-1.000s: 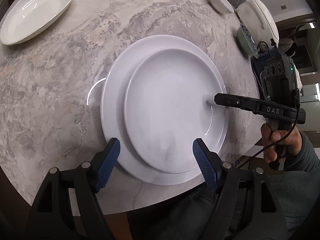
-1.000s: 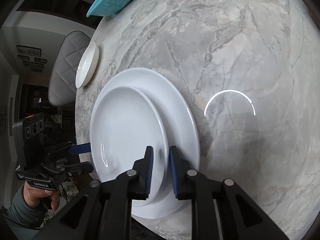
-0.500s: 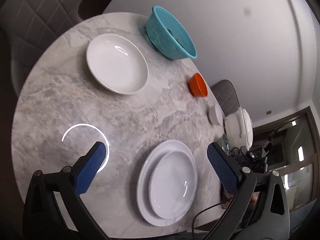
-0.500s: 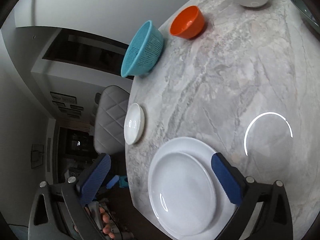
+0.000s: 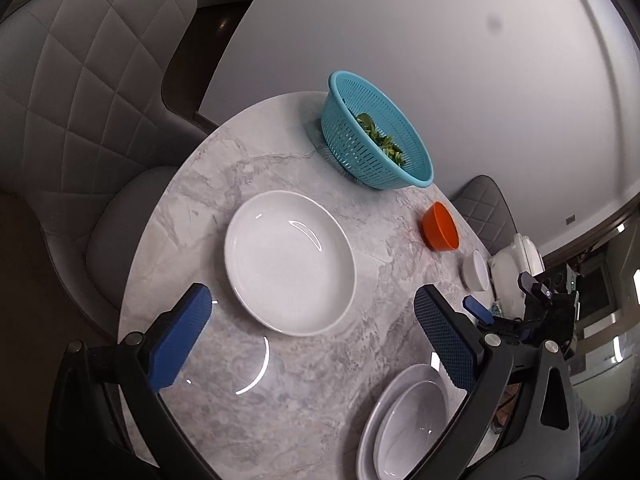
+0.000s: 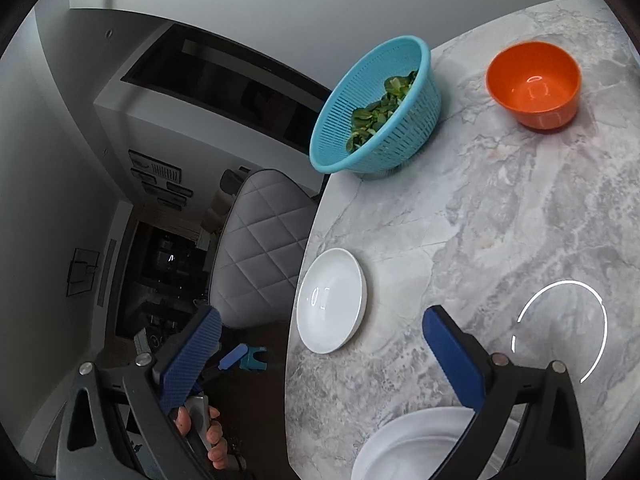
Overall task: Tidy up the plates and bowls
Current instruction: 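Move both grippers to the rim of the white deep plate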
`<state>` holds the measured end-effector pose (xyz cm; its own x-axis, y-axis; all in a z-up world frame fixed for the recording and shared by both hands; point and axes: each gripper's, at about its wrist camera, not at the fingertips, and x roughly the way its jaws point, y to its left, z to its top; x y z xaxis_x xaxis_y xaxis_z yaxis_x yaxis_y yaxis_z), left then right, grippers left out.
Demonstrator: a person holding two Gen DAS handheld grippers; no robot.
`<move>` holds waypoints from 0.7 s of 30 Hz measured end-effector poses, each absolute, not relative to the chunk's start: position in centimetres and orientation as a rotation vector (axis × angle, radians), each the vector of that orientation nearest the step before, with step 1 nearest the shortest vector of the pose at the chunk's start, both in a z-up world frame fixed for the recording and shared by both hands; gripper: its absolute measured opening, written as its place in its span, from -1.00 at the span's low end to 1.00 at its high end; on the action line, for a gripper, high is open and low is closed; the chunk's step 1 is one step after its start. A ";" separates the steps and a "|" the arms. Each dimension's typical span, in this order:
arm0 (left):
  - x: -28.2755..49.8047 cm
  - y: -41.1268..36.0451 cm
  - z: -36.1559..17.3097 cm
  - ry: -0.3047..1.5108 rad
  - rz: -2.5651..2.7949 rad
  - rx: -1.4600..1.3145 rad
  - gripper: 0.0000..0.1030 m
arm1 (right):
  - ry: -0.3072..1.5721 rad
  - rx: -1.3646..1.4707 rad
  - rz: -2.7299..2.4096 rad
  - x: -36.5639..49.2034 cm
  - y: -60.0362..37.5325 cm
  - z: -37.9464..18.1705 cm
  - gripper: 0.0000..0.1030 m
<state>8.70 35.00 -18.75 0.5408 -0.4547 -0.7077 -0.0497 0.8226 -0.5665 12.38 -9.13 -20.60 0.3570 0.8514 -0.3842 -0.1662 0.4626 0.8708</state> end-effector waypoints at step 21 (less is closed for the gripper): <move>17.8 33.2 -24.9 1.279 -0.275 -0.219 0.96 | 1.353 0.832 0.696 18.8 -0.3 -28.5 0.34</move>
